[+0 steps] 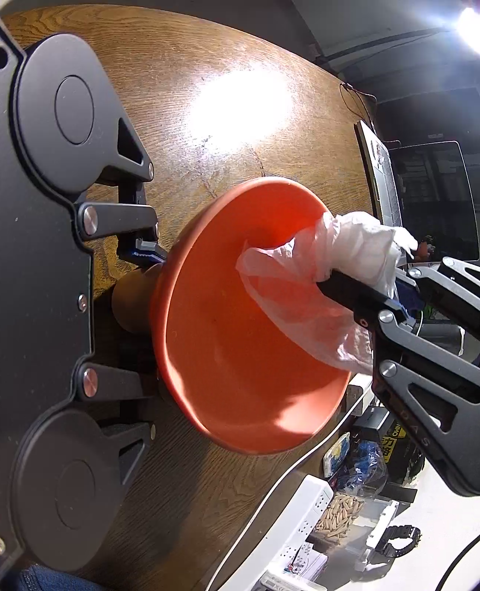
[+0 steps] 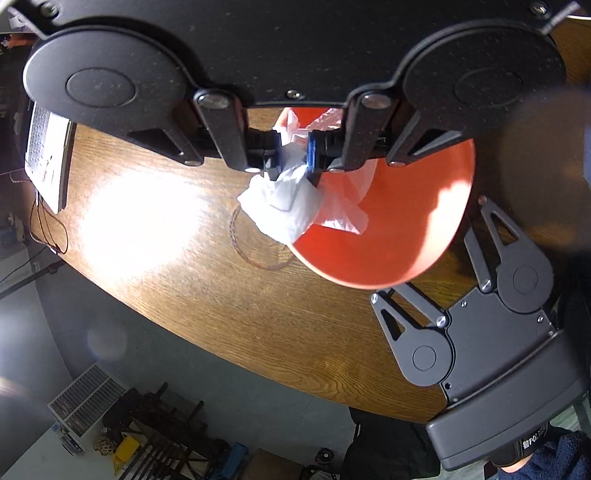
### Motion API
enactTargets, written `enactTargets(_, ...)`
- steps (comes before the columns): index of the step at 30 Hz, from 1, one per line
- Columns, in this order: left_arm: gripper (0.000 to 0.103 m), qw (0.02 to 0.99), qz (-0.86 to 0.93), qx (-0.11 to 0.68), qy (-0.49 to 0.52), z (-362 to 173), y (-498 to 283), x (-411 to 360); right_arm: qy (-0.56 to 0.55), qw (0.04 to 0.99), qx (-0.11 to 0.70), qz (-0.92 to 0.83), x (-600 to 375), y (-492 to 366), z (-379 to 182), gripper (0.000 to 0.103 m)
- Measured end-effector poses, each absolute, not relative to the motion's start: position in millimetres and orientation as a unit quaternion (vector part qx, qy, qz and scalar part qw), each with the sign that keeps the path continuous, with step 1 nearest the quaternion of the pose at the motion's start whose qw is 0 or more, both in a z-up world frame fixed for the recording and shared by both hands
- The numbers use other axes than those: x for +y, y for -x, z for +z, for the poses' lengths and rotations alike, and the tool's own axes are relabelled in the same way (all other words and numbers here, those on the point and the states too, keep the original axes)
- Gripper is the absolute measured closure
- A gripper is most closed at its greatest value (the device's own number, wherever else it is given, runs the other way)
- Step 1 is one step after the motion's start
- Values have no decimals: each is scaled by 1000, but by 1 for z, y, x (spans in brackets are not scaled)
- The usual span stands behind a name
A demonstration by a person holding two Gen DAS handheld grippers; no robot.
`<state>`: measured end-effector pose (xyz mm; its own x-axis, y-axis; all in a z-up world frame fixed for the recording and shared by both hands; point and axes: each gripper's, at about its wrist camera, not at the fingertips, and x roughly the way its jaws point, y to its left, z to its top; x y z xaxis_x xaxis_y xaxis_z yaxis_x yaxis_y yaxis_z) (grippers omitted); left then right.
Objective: Clean bowl
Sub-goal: 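Wipe the bag over the bowl rim with the right tool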
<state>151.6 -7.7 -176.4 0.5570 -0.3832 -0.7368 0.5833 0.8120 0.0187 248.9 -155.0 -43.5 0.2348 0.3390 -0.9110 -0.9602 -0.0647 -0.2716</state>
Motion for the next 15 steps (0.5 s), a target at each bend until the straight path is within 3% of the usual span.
enactTargets(15,65,872,-279,380,-132,-176,-149,-7,507,545,320,586,-175,-197,-27,90)
